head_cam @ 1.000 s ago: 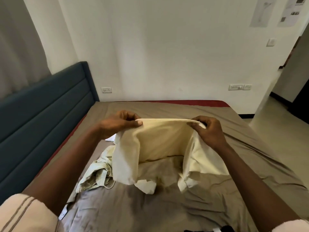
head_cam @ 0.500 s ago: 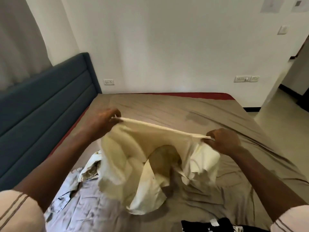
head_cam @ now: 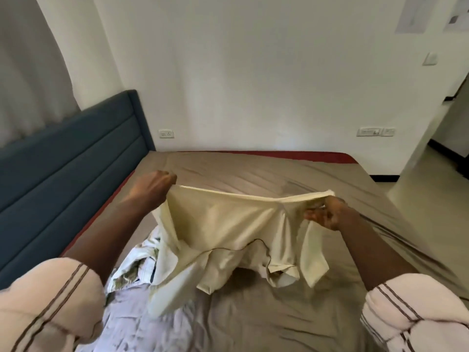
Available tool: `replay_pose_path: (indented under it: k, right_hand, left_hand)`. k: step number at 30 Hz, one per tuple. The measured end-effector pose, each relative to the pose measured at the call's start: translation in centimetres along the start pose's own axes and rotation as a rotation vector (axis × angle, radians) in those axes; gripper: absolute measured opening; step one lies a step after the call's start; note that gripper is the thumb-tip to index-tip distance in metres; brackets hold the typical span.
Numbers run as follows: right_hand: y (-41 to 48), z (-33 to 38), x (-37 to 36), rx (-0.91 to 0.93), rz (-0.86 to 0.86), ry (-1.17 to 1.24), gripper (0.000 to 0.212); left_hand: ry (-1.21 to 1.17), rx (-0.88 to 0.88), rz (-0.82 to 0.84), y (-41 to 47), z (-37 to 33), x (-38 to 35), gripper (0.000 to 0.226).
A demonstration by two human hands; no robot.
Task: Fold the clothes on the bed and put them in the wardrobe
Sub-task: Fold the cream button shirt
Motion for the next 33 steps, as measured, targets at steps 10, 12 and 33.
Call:
replay_pose_path:
  k: [10, 12, 33]
  right_hand:
    - [-12.4, 16.2, 1.4, 0.657, 0.362, 0.840, 0.019]
    - [-13.6, 13.1, 4.4, 0.723, 0.295, 0.942, 0.026]
    - [-6.3, -9.7, 10.5, 0.605, -0.532, 0.646, 0.019]
  left_hand:
    - [-0.259, 0.431, -0.859, 4.8, 3.0, 13.9, 0.032]
    - [-0.447, 0.439, -1.013, 4.2, 2.4, 13.3, 0.031]
    - [-1.015, 0.271, -0.489, -6.6, -3.0, -12.9, 0.026]
Point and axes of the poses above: each hand's wrist, its own y-axis towards the middle knuckle, its own x-axis out of the back of the hand, z = x × y, the point moved 8 cm from there along y, towards the middle knuckle, and after that the axes turned 15 degrees about -x, right-handed, at the moved point
